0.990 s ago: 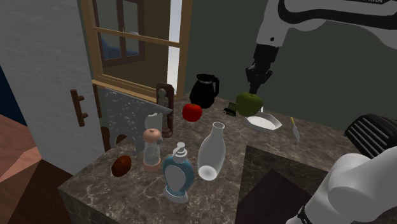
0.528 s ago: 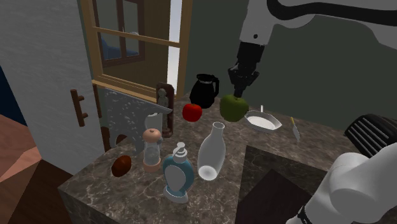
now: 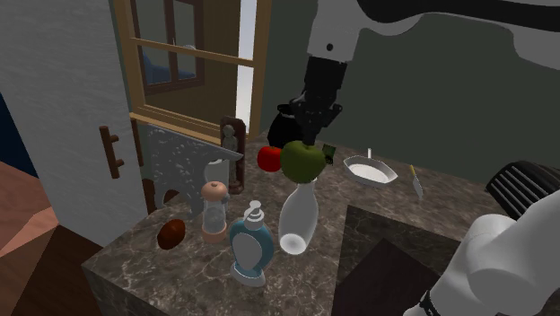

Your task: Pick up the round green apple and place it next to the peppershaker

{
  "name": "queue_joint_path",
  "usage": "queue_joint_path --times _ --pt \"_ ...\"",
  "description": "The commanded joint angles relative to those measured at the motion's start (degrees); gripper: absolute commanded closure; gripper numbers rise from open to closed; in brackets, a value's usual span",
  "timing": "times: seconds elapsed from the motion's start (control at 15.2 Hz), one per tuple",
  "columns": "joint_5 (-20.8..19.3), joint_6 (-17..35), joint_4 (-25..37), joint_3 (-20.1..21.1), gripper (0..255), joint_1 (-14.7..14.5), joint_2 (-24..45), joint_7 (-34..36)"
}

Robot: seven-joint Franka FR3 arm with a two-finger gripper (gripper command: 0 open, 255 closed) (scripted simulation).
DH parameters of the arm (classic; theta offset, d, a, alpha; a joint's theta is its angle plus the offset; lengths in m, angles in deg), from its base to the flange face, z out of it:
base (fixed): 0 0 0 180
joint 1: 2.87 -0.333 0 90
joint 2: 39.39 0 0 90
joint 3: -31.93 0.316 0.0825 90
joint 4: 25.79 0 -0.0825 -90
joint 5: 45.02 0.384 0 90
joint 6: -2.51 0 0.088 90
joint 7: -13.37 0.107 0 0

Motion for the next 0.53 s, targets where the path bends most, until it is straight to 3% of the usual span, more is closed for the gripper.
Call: queue_joint_path --times 0.0,0.46 --pt "-0.1 0.3 2.9 2.2 255 -0.7 2.8 3.1" --pt "-2.6 1.1 13.2 9.4 255 -3.9 13.1 14.0"
